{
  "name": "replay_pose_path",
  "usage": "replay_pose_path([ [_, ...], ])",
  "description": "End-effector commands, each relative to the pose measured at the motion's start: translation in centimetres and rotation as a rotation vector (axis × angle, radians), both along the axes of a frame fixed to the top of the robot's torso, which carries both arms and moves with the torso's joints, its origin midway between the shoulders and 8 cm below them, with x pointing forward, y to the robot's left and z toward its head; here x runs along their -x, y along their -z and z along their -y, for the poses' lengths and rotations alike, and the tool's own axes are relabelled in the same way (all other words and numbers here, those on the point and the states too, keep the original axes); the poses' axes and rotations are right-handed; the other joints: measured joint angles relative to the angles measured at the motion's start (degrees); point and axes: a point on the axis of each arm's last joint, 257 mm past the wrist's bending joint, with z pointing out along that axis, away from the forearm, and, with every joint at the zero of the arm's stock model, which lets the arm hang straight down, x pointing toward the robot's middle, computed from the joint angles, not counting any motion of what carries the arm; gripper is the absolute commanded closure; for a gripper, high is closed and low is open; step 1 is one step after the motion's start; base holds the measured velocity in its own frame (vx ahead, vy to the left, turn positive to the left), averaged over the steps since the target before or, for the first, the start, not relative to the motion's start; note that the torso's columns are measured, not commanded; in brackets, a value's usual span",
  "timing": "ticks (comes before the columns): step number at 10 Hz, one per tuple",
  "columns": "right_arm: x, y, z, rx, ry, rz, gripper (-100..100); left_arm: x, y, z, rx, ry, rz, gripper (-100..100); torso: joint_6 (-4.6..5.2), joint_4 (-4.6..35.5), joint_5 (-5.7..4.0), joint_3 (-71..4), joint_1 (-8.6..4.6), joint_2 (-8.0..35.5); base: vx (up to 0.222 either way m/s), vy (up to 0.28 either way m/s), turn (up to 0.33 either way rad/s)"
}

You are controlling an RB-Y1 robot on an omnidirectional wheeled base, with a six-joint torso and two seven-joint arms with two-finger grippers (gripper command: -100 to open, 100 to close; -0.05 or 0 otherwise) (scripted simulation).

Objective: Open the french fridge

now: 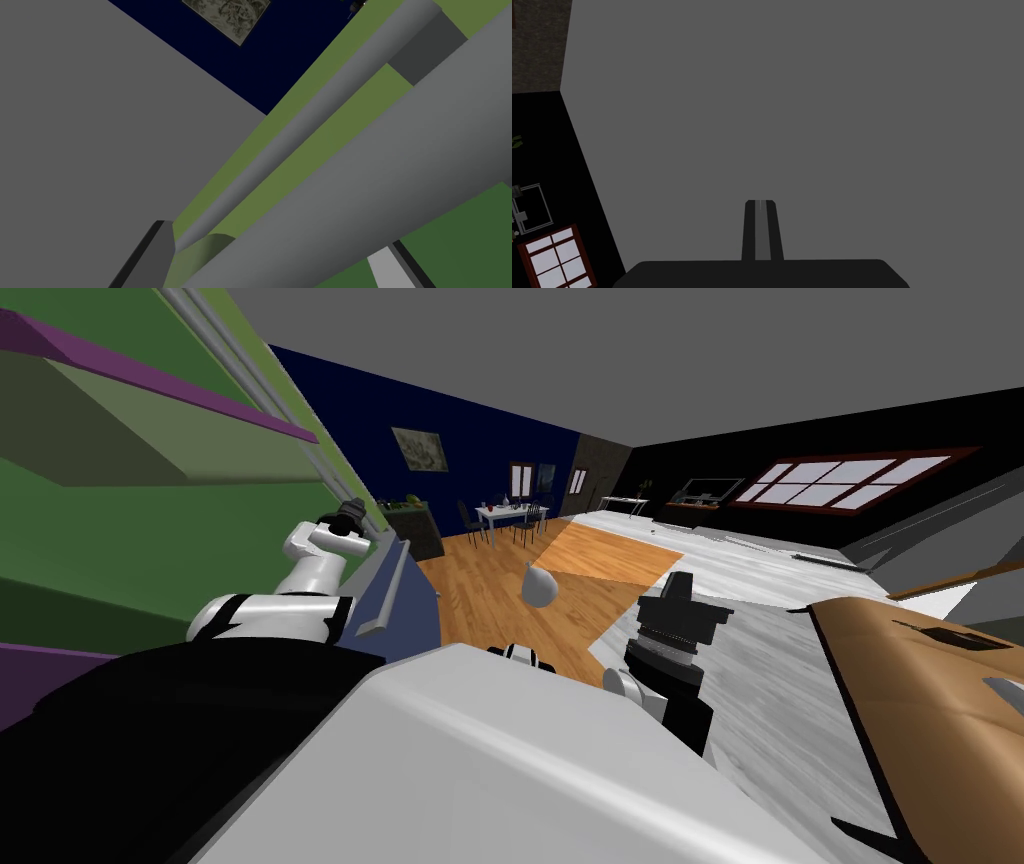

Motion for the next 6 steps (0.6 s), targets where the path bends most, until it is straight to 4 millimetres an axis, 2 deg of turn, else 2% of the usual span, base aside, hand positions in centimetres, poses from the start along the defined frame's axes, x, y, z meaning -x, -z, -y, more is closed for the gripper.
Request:
replay_pose_path([
  [1, 0.0, 0.0, 0.0, 0.000, 0.000, 0.000, 0, -1.2, -1.8, 0.0, -0.053, 0.012, -0.015, -100, 0.09, 0.0, -0.05, 0.1, -0.11, 0.1, -0.093, -0.046, -0.088],
  [2, 0.0, 0.0, 0.0, 0.000, 0.000, 0.000, 0, -0.9, -1.8, -0.6, -0.032, -0.002, 0.000, -100, 0.00, 0.1, -0.04, 0.1, -0.12, 0.2, -0.037, -0.032, 0.008],
  [4, 0.0, 0.0, 0.0, 0.000, 0.000, 0.000, 0, 0.0, -0.3, -2.1, 0.004, -0.036, -0.010, -100, 0.00, 0.0, 0.01, 0.0, 0.03, 0.0, 0.005, -0.008, 0.012],
  [5, 0.0, 0.0, 0.0, 0.000, 0.000, 0.000, 0, -0.7, -3.0, -1.4, -0.075, -0.015, -0.019, -100, 0.02, 0.0, 0.02, 0.0, 0.05, 0.0, -0.050, -0.029, -0.110],
  [6, 0.0, 0.0, 0.0, 0.000, 0.000, 0.000, 0, -1.2, -3.1, -1.3, -0.070, -0.010, -0.015, -100, 0.07, 0.0, -0.06, 0.1, -0.13, 0.2, -0.071, -0.042, -0.089],
])
